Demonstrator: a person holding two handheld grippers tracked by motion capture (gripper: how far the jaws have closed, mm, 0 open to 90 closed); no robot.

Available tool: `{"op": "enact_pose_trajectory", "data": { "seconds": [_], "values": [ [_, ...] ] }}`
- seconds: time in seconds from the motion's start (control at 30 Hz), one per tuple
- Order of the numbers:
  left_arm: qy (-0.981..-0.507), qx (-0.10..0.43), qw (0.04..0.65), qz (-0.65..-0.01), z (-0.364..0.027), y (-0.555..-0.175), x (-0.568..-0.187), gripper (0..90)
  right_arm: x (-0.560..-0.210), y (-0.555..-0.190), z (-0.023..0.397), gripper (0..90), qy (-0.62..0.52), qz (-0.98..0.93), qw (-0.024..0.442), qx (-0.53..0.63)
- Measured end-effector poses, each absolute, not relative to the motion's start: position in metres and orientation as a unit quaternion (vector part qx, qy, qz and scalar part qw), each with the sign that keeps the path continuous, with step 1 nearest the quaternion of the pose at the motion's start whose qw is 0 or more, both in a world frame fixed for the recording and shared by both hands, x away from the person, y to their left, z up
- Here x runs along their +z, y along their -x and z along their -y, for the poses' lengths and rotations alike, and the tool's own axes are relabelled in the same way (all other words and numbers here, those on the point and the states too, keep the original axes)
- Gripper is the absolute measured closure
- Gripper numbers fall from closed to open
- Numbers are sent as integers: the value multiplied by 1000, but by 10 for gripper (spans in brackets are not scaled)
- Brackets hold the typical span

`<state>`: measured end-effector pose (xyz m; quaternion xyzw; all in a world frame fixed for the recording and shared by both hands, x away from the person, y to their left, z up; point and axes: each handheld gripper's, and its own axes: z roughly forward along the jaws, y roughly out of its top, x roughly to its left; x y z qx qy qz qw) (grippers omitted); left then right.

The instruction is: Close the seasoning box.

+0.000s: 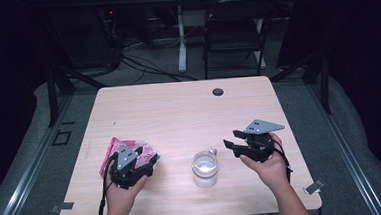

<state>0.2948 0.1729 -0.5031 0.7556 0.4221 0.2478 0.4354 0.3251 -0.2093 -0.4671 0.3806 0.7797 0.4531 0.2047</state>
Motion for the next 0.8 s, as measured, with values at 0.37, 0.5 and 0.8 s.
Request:
{"op": "enact_pose_trajectory", "data": {
  "seconds": [0.37, 0.5, 0.8],
  "values": [
    [-756, 248, 428, -429, -176, -298, -508, 414, -491, -338, 231, 497, -436, -759, 216, 434],
    [-755, 248, 427, -432, -177, -299, -510, 414, -501, -342, 236, 501, -452, -755, 223, 419],
    [-756, 249, 418, -437, -179, -302, -513, 414, -516, -347, 238, 502, -474, -750, 214, 408]
  ]
}}
